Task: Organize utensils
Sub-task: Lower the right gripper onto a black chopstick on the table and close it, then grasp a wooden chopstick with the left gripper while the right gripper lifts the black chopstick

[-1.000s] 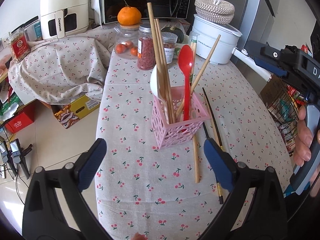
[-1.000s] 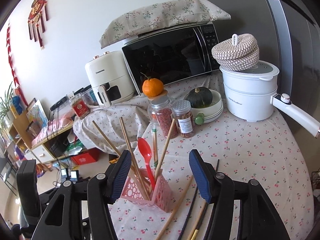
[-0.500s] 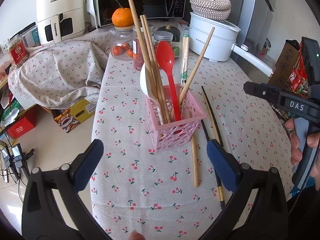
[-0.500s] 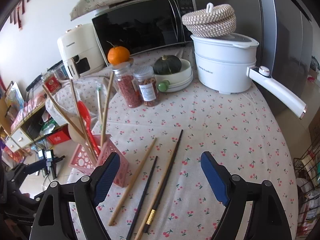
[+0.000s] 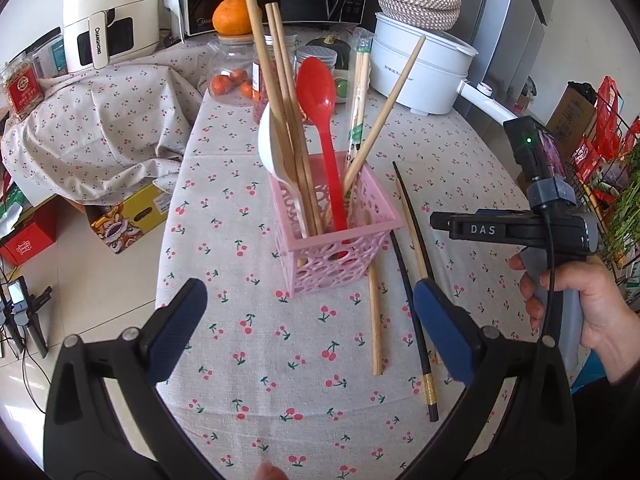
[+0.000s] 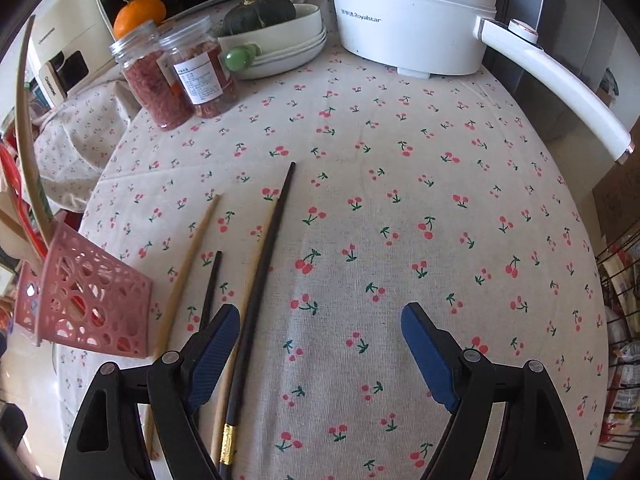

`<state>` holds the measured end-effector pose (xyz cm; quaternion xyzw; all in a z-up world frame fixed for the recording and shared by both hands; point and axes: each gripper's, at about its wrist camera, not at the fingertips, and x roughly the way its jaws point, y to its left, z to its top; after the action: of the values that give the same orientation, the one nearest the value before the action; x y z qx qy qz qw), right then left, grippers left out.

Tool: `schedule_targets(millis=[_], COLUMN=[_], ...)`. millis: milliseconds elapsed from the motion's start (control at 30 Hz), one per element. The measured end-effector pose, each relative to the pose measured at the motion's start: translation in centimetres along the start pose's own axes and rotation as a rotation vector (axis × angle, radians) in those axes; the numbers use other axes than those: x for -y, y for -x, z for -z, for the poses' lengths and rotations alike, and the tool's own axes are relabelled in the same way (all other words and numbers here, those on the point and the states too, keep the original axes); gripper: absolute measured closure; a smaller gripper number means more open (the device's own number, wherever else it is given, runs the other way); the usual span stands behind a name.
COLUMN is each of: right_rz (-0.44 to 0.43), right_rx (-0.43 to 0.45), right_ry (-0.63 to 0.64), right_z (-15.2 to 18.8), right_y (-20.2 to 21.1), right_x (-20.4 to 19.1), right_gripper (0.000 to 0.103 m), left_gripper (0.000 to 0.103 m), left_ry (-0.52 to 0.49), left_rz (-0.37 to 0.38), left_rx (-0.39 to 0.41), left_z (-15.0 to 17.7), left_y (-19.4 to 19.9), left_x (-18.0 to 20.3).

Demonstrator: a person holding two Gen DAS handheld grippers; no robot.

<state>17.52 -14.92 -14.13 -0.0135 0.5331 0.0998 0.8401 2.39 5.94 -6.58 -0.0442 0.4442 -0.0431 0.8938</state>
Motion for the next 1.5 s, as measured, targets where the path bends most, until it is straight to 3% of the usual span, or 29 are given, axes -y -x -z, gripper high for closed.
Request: schedule_targets(millis=[733, 900, 967, 1033, 1133, 1300, 1433, 1500], right_rz=[0.05, 0.109, 0.093, 0.085, 0.06, 0.001, -0.025, -0.045], right_rx=[-0.05, -0.078, -0.081, -0.068, -0.076, -0.113, -0.126, -0.114], right_ry=[0.006, 0.039, 0.026, 0.045, 0.074, 0.049, -0.013, -0.05], right_z=[-0.8, -0.9, -0.9, -1.0, -0.9, 0.0, 0.9, 1.1], right_y=[-2.6, -3.1, -3.1, -2.8, -2.3, -1.4, -0.3, 0.7], right_x=[-1.4, -1.5, -1.4, -1.5, -1.5, 0.9, 4.2, 6.2], right_gripper=[0.021, 0.023, 0.033, 0.06, 0.085, 0.097, 0.097, 0.097], left_gripper=[0.0, 0.0, 0.0, 0.0, 0.0, 0.0, 0.0, 0.0], left_ry=[0.011, 0.024, 0.011, 0.002, -0.006, -0.033, -0.061, -0.087], left_rz=[0.01, 0.029, 0.023, 0.021, 0.019, 0.092, 0.145, 0.128], left_rx=[-0.047, -0.07, -0.068, -0.068, -0.058, -0.077, -0.158, -0.183], left_z=[0.4, 0.5, 0.5, 0.5, 0.4, 0.3, 0.4, 0.1], left_y=[-1.1, -1.6, -1.6, -1.7, -1.9, -2.2, -3.6, -4.2], left_x=[0.1, 0.4, 0.7, 1.2, 2.2, 5.4, 8.3, 9.9])
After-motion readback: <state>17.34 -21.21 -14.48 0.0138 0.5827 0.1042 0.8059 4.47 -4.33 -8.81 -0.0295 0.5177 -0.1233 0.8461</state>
